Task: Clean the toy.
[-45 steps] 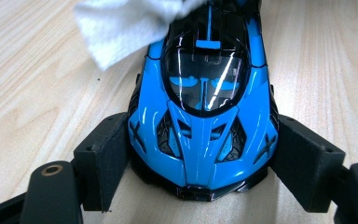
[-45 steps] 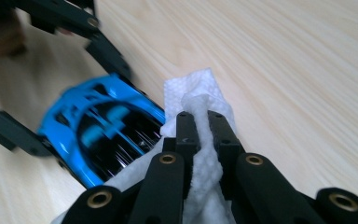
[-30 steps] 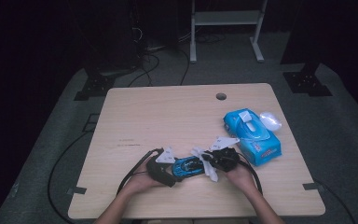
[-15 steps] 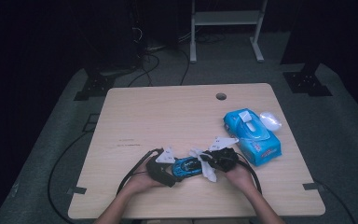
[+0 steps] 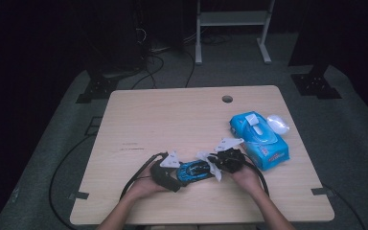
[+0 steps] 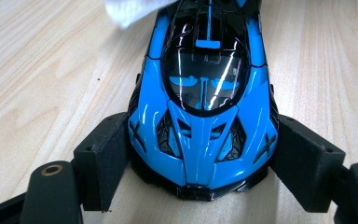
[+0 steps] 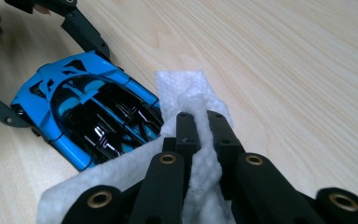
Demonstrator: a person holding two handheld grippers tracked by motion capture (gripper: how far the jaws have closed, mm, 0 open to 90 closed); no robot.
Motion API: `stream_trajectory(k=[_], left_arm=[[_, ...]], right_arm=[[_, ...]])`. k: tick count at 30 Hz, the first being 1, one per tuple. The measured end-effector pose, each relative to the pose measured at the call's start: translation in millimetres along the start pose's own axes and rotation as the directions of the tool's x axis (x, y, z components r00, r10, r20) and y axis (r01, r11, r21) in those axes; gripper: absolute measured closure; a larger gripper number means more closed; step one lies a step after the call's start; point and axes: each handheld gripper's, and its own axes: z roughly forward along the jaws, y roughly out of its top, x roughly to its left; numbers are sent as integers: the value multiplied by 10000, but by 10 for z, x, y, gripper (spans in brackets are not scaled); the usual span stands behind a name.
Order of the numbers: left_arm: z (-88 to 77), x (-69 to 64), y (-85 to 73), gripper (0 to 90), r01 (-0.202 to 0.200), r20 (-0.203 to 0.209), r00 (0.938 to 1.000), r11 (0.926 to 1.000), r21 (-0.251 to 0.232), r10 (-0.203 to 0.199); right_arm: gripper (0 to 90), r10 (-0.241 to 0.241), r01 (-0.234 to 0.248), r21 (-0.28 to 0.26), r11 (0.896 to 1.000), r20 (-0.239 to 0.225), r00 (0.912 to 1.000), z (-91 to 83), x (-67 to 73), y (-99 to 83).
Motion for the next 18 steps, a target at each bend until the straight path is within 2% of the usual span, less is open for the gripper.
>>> stream_trajectory(k=[4, 11, 15, 17, 18], left_arm=[[-5, 1, -4, 239, -3, 13, 10000, 10000, 10, 3], [-3, 2, -5, 239, -3, 19, 10000, 10000, -9, 3], [-4, 2, -4, 239, -2, 17, 10000, 10000, -3, 2], [-4, 1, -4, 239, 0, 14, 10000, 10000, -1, 0], [-4, 1, -4, 239, -1, 14, 10000, 10000, 3, 1]], right_arm=[[840, -227, 227, 68, 9997, 101, 9997, -1, 41, 18], [841, 19, -19, -83, 10000, 82, 10000, -30, 11, -18], [840, 19, -27, -288, 9996, -263, 9997, -44, 78, 10], [840, 22, -58, -523, 9986, -685, 9976, -53, 120, 28], [840, -125, 89, -493, 9987, -726, 9973, -57, 155, 40]])
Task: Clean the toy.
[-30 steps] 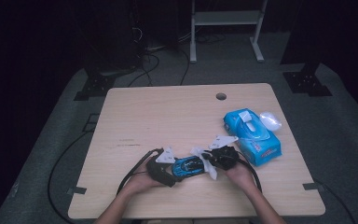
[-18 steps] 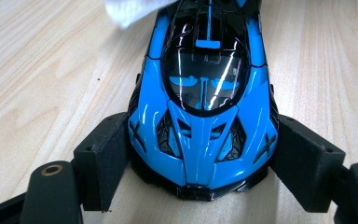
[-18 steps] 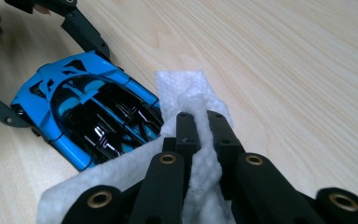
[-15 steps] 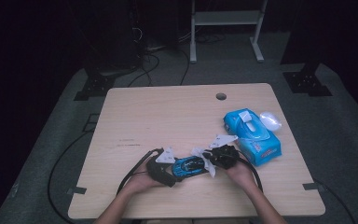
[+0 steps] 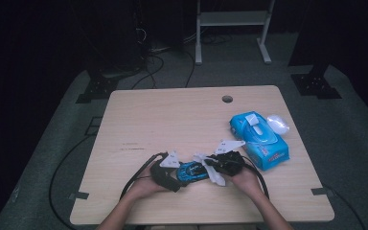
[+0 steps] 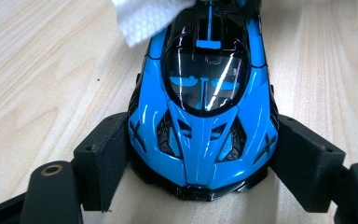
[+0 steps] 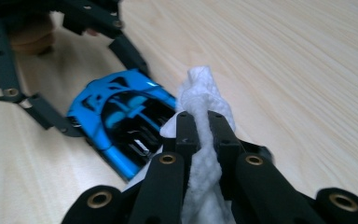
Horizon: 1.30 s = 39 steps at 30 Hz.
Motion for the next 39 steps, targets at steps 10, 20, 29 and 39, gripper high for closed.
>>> stream_trajectory(k=[10, 20, 29, 39], left_arm=[[0, 2, -1, 239, -10, 10, 10000, 10000, -14, 10], [-1, -2, 3, 239, -17, -23, 10000, 10000, 41, 17], [-1, 0, 0, 239, -6, -2, 10000, 10000, 5, 6], [0, -3, 2, 239, 8, -18, 10000, 10000, 22, -8]], right_arm=[[841, 96, -100, 117, 9999, 312, 9995, -169, -61, -140], [841, 46, -52, 119, 9999, 508, 9987, -230, -44, -161], [841, -45, -9, 401, 9992, 1334, 9910, -72, -186, -90], [841, 246, -277, 271, 9992, 1101, 9936, -71, -194, -97]])
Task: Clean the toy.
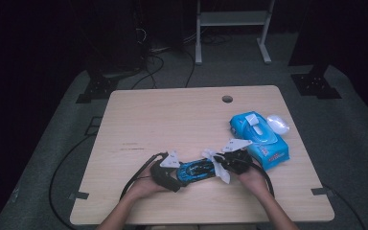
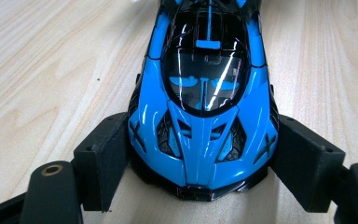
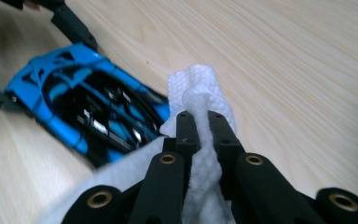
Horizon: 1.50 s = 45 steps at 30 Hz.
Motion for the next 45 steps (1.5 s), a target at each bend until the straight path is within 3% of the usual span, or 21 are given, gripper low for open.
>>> stream_trajectory(k=[6, 10, 14, 20, 27, 32, 36, 39, 42, 45], left_arm=[[2, 6, -5, 240, -33, 39, 10000, 10000, -54, 33], [2, 6, -5, 240, -32, 43, 10000, 10000, -60, 33], [-1, 3, -1, 240, -38, 14, 10000, 10000, 9, 38], [0, 5, -3, 240, -44, 29, 10000, 10000, -14, 44], [1, 6, -3, 240, -53, 33, 10000, 10000, -27, 53], [2, 4, -3, 240, -29, 32, 10000, 10000, -43, 29], [1, 5, -3, 240, -48, 31, 10000, 10000, -27, 48], [4, 5, -5, 240, -26, 44, 10000, 10000, -74, 26], [9, 1, 0, 240, -38, 28, 10000, 10000, -72, 38], [3, 3, -4, 240, -38, 43, 10000, 10000, -65, 38]], right_arm=[[840, 105, -103, 111, 9999, -185, 9998, -32, -17, -28], [841, 173, -174, -52, 9998, -194, 9997, -184, 47, -162], [841, 68, -76, -178, 9998, -421, 9991, -237, 132, -169], [841, -176, 167, -111, 9998, -846, 9963, -132, 205, -144], [841, 236, -246, -226, 9994, -444, 9987, -223, 78, -175], [840, -247, 216, -477, 9986, -651, 9976, -204, 226, -78], [840, -279, 239, -464, 9986, -875, 9958, -150, 255, -58], [840, -322, 320, -39, 9995, -674, 9972, -124, 204, -118], [840, 269, -285, -220, 9994, -700, 9972, -170, 77, -168], [840, 219, -221, -261, 9994, -77, 9997, -226, 45, -133]])
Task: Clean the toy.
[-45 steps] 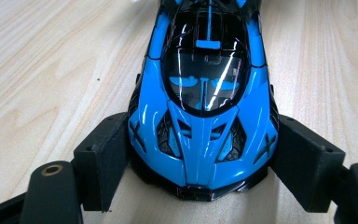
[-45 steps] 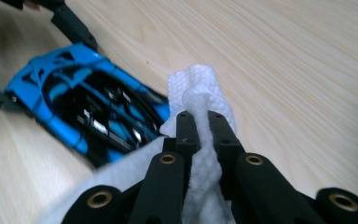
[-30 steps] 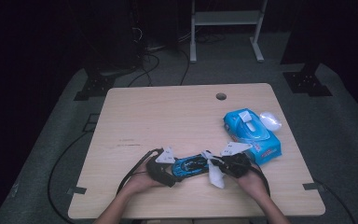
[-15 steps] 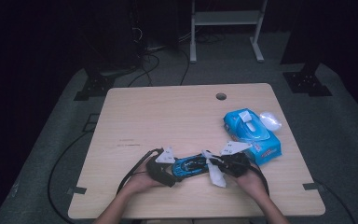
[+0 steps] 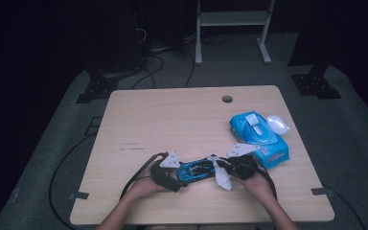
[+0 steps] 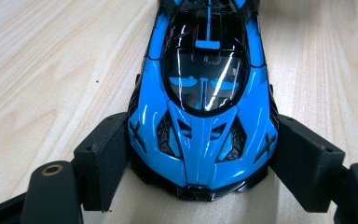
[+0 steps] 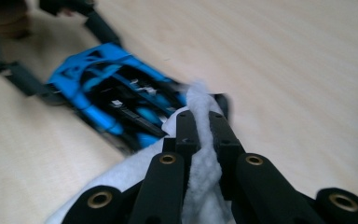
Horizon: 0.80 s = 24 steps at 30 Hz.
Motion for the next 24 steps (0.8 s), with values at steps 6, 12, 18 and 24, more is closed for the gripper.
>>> stream_trajectory(k=[6, 12, 18, 24], left_arm=[[3, 1, -1, 240, 11, 14, 10000, 10000, -40, -11], [1, 1, 0, 240, -1, 6, 10000, 10000, -7, 1], [1, 1, -1, 240, -5, 15, 10000, 10000, -12, 5], [3, 3, 2, 241, -47, 18, 10000, 10000, -4, 47]], right_arm=[[840, 293, -261, -877, 9958, 356, 9989, -163, -35, 74], [840, -179, 154, -857, 9962, -291, 9994, -55, 163, 129], [839, -975, 980, 154, 9951, -300, 9948, 140, 246, 54], [839, -791, 790, 290, 9965, 13, 9969, 92, 171, 11]])
